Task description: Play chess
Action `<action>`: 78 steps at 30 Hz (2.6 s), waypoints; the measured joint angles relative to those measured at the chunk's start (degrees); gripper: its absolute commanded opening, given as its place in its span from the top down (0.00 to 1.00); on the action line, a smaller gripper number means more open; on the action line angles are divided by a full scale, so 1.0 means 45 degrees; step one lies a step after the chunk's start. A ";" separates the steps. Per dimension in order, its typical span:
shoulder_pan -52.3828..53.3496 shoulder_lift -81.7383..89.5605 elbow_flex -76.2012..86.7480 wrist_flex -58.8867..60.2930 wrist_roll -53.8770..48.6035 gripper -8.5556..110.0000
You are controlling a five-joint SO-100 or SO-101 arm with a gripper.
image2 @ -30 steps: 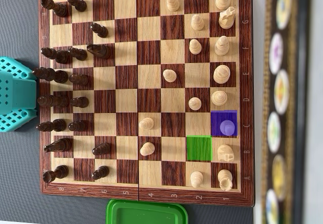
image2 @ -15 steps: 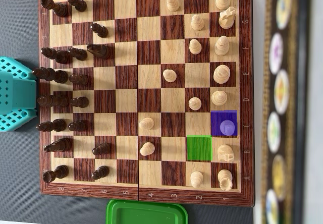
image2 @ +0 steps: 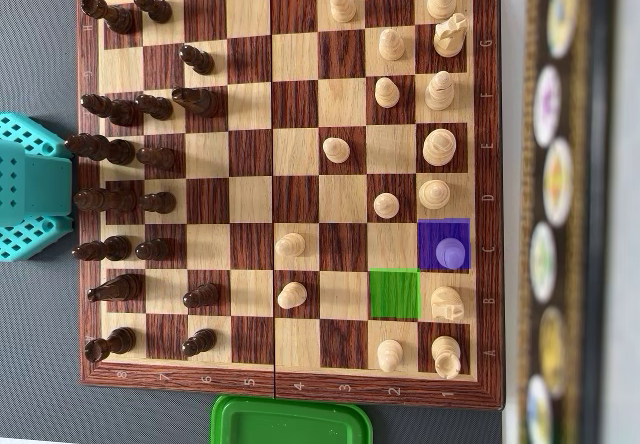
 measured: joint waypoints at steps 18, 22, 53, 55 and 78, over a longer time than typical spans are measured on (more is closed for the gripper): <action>0.0020 -0.4414 -0.7090 1.7441 0.0000 0.82; 0.0020 -0.6621 -0.8789 2.1543 0.0000 0.82; 0.0430 -2.2441 -1.7344 2.3965 0.2207 0.82; 0.0430 -2.3027 -1.7793 2.3594 0.2207 0.81; 0.1172 -2.8965 -2.2754 2.2324 0.2207 0.81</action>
